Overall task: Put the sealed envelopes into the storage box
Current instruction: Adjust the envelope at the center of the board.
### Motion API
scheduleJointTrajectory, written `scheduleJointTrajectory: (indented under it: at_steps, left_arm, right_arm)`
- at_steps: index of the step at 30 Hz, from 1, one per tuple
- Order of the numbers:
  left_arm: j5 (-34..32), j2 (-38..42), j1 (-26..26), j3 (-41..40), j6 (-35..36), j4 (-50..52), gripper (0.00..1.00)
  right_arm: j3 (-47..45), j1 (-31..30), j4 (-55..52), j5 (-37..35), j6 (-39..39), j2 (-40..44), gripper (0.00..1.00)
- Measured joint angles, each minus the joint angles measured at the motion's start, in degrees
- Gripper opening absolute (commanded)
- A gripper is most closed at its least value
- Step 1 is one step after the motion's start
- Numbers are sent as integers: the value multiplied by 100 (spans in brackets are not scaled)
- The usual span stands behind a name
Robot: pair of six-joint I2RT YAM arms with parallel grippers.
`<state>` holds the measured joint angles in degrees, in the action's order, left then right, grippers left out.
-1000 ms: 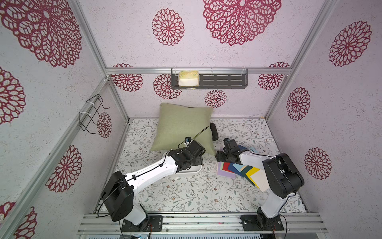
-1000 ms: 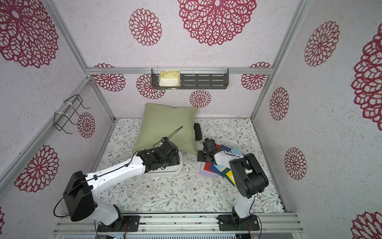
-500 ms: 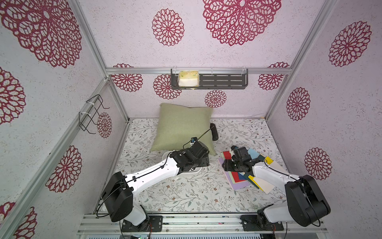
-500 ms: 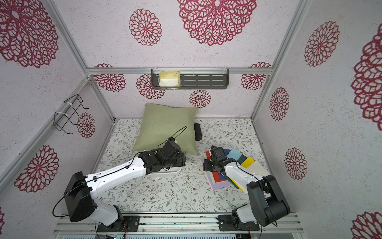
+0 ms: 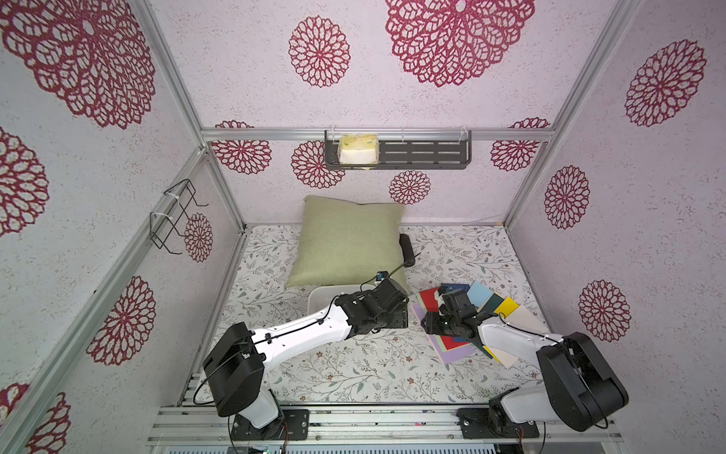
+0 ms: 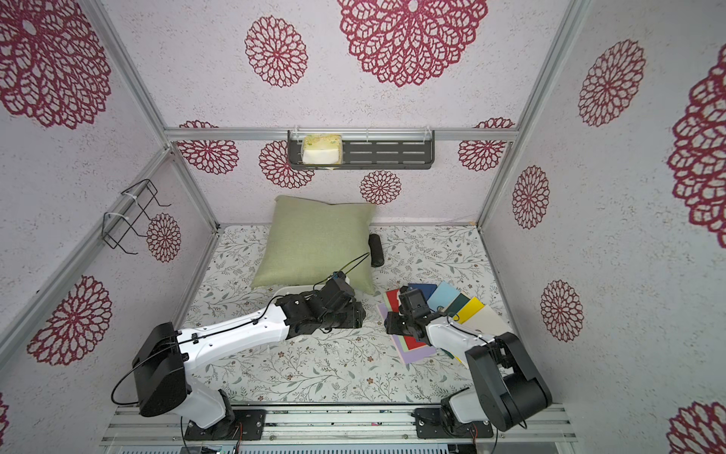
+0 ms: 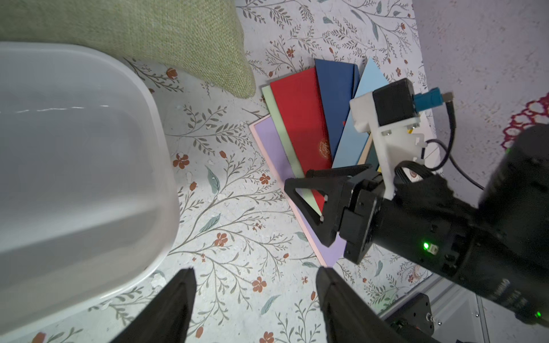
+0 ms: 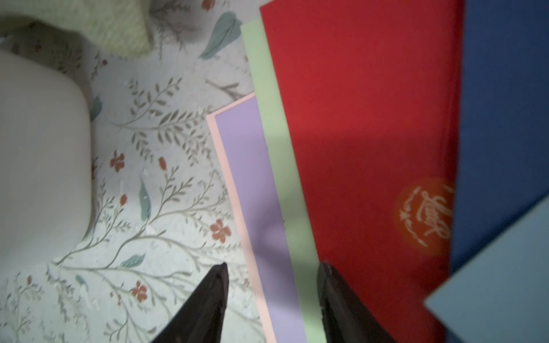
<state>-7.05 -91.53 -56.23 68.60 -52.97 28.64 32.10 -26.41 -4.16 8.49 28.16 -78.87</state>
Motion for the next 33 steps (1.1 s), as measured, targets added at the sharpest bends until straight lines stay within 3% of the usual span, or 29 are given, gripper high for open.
scheduleJointTrajectory:
  at_steps: [8,14,18,22,33]
  left_arm:
    - [170,0,-2,-205,-92,-142,72]
    - [433,-92,-4,-162,-173,-424,72]
    - [603,-466,-4,11,-195,-592,72]
    - [728,-846,-7,205,-203,-651,72]
    - [986,-1545,22,761,-219,-903,72]
  right_arm:
    - [57,-118,-479,243,173,546,57]
    - [433,905,-584,-138,52,514,58]
    - [546,1342,-485,-387,13,59,57]
    - [570,1373,-337,-376,-35,-533,55]
    - [68,1071,-85,417,-61,-4,55]
